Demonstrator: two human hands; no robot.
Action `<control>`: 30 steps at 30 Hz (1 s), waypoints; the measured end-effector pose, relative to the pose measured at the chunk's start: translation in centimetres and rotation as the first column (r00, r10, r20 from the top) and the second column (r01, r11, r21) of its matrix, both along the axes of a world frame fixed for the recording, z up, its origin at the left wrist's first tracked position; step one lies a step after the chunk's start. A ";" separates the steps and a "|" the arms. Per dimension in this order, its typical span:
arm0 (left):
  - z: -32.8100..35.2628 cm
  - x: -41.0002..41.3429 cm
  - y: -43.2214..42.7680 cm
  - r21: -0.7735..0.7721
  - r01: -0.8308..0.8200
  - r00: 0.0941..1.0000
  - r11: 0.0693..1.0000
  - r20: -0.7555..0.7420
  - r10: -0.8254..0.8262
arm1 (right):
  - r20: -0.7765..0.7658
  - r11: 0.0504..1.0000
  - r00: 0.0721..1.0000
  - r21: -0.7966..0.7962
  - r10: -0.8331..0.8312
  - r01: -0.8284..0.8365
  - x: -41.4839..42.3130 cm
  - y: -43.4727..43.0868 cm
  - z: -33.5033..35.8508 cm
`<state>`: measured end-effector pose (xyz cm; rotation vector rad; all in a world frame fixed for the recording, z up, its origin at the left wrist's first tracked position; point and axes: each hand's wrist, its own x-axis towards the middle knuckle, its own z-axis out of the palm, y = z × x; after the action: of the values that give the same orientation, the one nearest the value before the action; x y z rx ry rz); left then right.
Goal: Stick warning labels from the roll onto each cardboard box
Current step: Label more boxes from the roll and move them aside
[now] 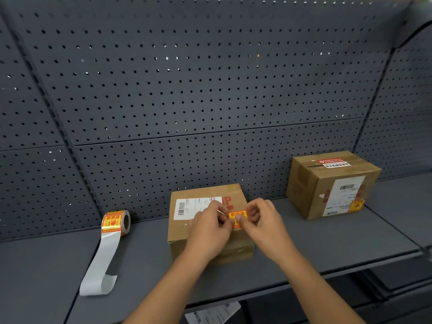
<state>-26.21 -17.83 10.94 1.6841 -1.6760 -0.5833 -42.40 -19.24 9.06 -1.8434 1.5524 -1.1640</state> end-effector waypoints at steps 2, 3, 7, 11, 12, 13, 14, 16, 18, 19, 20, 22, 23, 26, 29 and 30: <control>0.0 0.1 0.0 0.017 0.009 1.000 1.000 -0.010 -0.009 | 0.016 1.000 1.000 0.010 -0.001 0.000 0.1 0.2 -0.2; 0.0 0.2 0.0 0.019 0.012 1.000 1.000 -0.007 -0.012 | 0.025 1.000 1.000 0.013 -0.002 0.002 0.2 0.3 -0.3; -0.1 0.1 0.1 0.002 0.018 1.000 1.000 0.017 -0.018 | 0.021 1.000 1.000 0.023 0.009 -0.010 0.3 0.3 -0.3; -0.3 -0.1 0.2 -0.017 0.015 0.998 1.000 0.064 -0.014 | -0.018 0.999 0.999 0.023 0.029 -0.028 0.5 0.2 -0.7; -0.3 -0.1 0.2 -0.021 0.014 0.998 1.000 0.065 -0.013 | -0.018 0.999 1.000 0.022 0.026 -0.025 0.5 0.2 -0.8; -0.3 -0.1 0.2 -0.022 0.012 0.998 1.000 0.065 -0.011 | -0.016 1.000 1.000 0.020 0.021 -0.021 0.6 0.2 -0.9; -0.3 0.0 0.2 -0.021 0.009 0.998 1.000 0.066 -0.008 | -0.010 1.000 1.000 0.022 0.017 -0.017 0.6 0.1 -0.9; -0.2 0.0 0.1 -0.019 0.001 0.998 1.000 0.059 0.001 | 0.037 0.999 0.999 0.032 -0.004 0.003 0.6 -0.1 -0.7; 0.0 -0.1 0.1 -0.007 -0.013 0.999 1.000 0.035 0.013 | 0.104 0.999 0.994 0.031 -0.042 0.039 0.8 -0.2 -0.5; 0.0 -0.2 0.1 -0.003 -0.020 0.999 1.000 0.030 0.020 | 0.110 0.998 0.992 0.021 -0.064 0.062 1.0 -0.3 -0.4; -0.1 -0.3 0.1 -0.008 -0.030 0.999 1.000 0.040 0.030 | 0.092 0.997 0.992 0.019 -0.083 0.081 1.2 -0.4 -0.4; -0.4 -0.5 0.1 -0.034 -0.048 0.994 0.998 0.100 0.051 | 0.047 0.993 0.993 0.054 -0.107 0.104 1.2 -0.7 -0.5; -0.6 -0.6 0.1 -0.052 -0.058 0.989 0.997 0.131 0.064 | 0.025 0.991 0.994 0.085 -0.110 0.107 1.2 -0.8 -0.6; -0.8 -0.7 0.1 -0.065 -0.062 0.989 0.996 0.131 0.070 | -0.058 0.987 0.996 0.143 -0.066 0.074 0.7 -1.0 -1.1; -0.7 -0.7 -0.2 -0.021 -0.055 0.994 0.998 0.095 0.056 | -0.081 0.991 0.996 0.123 -0.040 0.050 0.4 -1.0 -1.5; -0.6 -0.7 -0.2 -0.010 -0.054 0.994 0.998 0.099 0.055 | -0.090 0.992 0.995 0.114 -0.037 0.048 0.4 -1.0 -1.4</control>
<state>-26.94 -18.02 10.30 1.7734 -1.6931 -0.4736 -41.95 -20.26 7.65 -1.8150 1.6790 -1.0001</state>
